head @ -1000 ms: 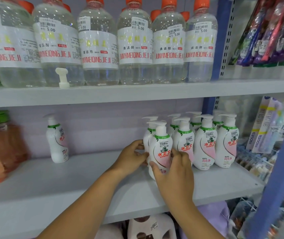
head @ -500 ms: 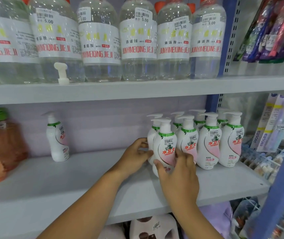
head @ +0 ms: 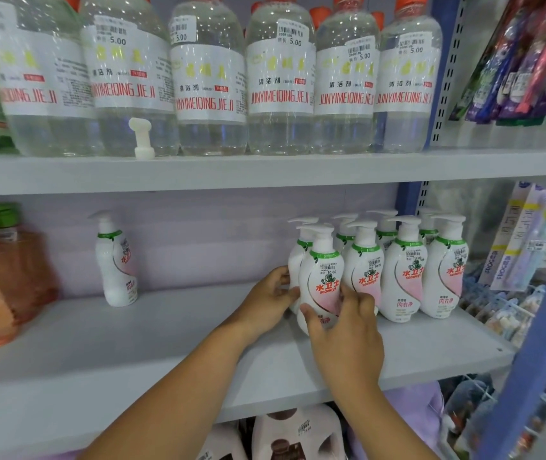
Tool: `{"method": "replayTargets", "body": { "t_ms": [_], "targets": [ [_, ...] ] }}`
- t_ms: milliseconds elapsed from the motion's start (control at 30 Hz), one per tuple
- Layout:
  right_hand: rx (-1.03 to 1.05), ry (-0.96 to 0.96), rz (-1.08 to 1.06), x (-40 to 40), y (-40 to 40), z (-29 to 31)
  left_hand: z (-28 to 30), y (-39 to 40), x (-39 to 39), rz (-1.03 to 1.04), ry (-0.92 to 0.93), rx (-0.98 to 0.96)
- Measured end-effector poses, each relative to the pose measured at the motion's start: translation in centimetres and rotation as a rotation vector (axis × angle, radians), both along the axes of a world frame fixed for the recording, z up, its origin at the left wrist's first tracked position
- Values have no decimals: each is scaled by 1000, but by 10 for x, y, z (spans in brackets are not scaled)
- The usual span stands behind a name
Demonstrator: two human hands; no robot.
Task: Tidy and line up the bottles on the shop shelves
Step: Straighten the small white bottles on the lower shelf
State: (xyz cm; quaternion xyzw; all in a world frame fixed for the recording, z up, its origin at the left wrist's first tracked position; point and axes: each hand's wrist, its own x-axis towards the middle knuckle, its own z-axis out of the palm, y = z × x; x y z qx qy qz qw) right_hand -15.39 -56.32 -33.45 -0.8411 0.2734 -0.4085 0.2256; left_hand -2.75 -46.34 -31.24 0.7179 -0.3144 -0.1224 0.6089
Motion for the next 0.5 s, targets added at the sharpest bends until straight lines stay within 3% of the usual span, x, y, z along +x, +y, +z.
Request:
{"method": "replayTargets", "body": {
  "t_ms": [367,433,500],
  "targets": [
    [31,5,29,-6,2,1,2,4,-10,45,-54,78],
    [38,-8,40,-8,1,0,5,17,-4,125,-88,121],
    [49,-21,49,-8,-1,-2,11,44,8,353,-168,68]
  ]
}}
